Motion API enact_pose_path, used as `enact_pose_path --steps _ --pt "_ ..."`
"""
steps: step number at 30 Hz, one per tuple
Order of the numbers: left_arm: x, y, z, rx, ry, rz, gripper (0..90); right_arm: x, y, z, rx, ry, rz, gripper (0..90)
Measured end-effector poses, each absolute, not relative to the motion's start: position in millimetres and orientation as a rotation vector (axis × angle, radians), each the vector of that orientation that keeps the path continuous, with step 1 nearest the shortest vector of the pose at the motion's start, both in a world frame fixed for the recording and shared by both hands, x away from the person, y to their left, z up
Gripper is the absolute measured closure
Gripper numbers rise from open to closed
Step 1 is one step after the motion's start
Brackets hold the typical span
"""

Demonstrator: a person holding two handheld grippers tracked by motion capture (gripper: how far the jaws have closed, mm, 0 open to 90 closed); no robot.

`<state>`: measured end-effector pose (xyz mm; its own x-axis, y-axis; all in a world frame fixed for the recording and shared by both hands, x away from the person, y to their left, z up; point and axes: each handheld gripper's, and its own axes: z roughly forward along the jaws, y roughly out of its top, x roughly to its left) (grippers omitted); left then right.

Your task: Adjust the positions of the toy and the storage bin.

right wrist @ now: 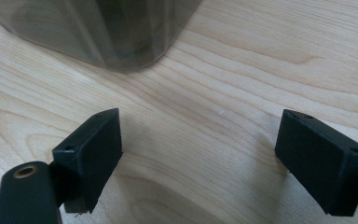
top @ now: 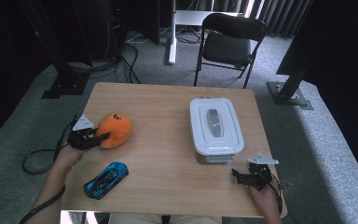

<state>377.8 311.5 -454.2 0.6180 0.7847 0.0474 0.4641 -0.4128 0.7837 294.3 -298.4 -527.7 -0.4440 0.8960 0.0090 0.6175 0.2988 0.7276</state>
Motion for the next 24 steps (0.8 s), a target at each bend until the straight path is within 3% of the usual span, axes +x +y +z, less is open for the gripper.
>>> enact_pose_path --steps 13,16,24 --pt "372.7 305.2 -465.0 2.182 0.906 0.450 59.7 294.3 -298.4 -527.7 1.354 2.172 0.944 14.2" --pt "370.8 306.7 -466.5 2.156 0.909 0.441 52.3 294.3 -298.4 -527.7 1.353 2.172 0.945 14.2" --pt "368.2 311.7 -454.6 2.116 1.006 0.469 21.0 294.4 -298.5 -527.7 1.353 2.172 0.945 14.1"
